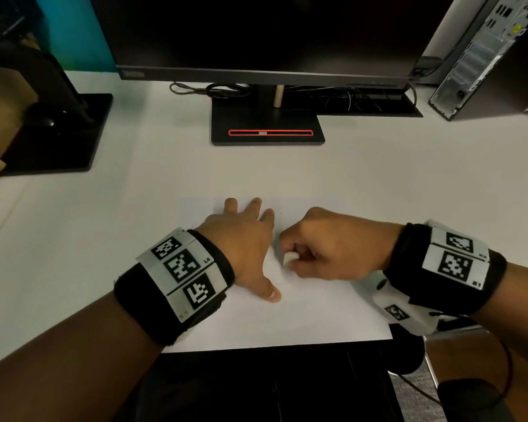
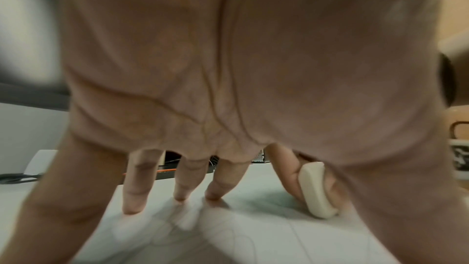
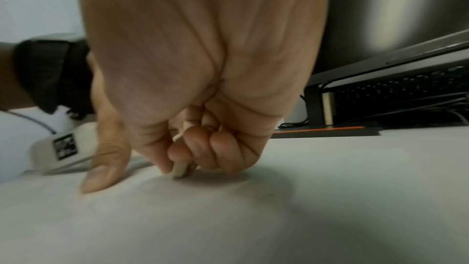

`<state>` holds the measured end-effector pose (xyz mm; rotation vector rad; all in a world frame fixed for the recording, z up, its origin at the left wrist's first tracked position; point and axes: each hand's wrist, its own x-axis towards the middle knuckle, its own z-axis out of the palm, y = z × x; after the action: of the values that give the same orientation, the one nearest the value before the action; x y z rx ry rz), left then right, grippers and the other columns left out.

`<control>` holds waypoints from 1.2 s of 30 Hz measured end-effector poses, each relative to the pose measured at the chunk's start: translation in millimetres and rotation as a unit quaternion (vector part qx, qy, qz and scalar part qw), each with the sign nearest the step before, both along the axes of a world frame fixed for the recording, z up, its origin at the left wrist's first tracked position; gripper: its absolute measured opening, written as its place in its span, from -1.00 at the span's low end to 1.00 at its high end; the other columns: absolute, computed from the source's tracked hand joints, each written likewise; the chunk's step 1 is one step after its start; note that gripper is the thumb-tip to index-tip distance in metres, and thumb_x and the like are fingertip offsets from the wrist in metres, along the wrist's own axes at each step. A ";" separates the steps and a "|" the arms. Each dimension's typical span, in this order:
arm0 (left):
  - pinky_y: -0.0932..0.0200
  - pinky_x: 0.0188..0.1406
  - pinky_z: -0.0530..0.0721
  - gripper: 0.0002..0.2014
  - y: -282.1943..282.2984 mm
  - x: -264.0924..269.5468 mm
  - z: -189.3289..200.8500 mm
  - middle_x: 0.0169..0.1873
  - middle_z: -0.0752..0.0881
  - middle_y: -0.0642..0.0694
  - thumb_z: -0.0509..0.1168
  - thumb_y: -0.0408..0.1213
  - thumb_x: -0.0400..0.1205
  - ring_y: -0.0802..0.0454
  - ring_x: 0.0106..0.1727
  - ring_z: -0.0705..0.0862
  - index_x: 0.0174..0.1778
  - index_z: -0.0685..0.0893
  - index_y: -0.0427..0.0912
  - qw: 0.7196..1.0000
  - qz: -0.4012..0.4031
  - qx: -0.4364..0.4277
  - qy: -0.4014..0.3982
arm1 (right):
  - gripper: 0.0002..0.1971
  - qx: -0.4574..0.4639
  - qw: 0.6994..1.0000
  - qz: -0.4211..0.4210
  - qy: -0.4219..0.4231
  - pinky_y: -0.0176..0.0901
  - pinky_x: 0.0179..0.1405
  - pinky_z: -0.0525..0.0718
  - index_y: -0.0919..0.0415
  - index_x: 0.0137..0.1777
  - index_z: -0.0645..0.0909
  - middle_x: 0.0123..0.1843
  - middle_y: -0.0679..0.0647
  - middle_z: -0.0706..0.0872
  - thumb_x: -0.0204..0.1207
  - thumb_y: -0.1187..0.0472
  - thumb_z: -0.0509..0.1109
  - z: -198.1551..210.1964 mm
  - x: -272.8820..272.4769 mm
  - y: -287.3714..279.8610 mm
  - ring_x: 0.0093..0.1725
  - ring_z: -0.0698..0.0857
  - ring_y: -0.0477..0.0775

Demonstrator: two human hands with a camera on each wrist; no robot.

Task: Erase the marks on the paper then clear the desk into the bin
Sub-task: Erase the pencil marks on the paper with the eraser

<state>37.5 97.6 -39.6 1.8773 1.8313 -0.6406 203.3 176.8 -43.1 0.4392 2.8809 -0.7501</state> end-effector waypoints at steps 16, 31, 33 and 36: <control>-0.24 0.48 0.49 0.33 0.0 -0.1 -1.3 0.78 -0.22 -0.06 0.47 0.47 0.32 -0.31 0.74 -0.11 0.78 -0.16 -0.08 1.000 -0.003 0.005 -0.002 | -0.83 -0.011 1.000 0.028 -0.003 -0.34 -0.44 0.39 0.26 -0.26 0.57 -0.51 0.01 0.56 0.57 0.27 0.39 0.6 3.4 -8.2 -0.47 0.49 0.06; -0.27 0.53 0.45 0.32 1.4 2.5 2.2 0.78 -0.19 -0.10 0.47 0.46 0.34 -0.32 0.74 -0.10 0.78 -0.16 -0.12 1.000 0.004 0.003 0.004 | -0.82 0.034 0.999 -0.023 0.012 -0.31 -0.43 0.43 0.21 -0.26 0.56 -0.50 -0.06 0.54 0.56 0.21 0.41 0.1 19.4 0.5 -0.47 0.50 -0.01; -0.27 0.53 0.46 0.32 1.1 2.3 1.2 0.78 -0.19 -0.09 0.47 0.46 0.34 -0.32 0.74 -0.09 0.78 -0.16 -0.11 1.000 0.001 0.002 0.004 | -0.83 0.009 1.000 0.012 0.018 -0.36 -0.43 0.40 0.23 -0.24 0.57 -0.50 -0.05 0.53 0.57 0.23 0.40 -2.3 18.5 -12.2 -0.46 0.50 0.03; -0.30 0.52 0.46 0.34 0.7 1.4 1.1 0.78 -0.21 -0.09 0.47 0.46 0.33 -0.32 0.74 -0.11 0.78 -0.17 -0.11 1.000 0.001 0.002 0.005 | -0.82 -0.019 1.000 0.010 -0.003 -0.41 -0.43 0.39 0.22 -0.25 0.59 -0.50 -0.05 0.54 0.58 0.24 0.41 0.3 23.8 -8.9 -0.46 0.50 -0.01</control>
<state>38.9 98.3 -38.6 1.8771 1.8419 -0.6477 227.1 168.0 -42.8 0.4057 2.8553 -0.7982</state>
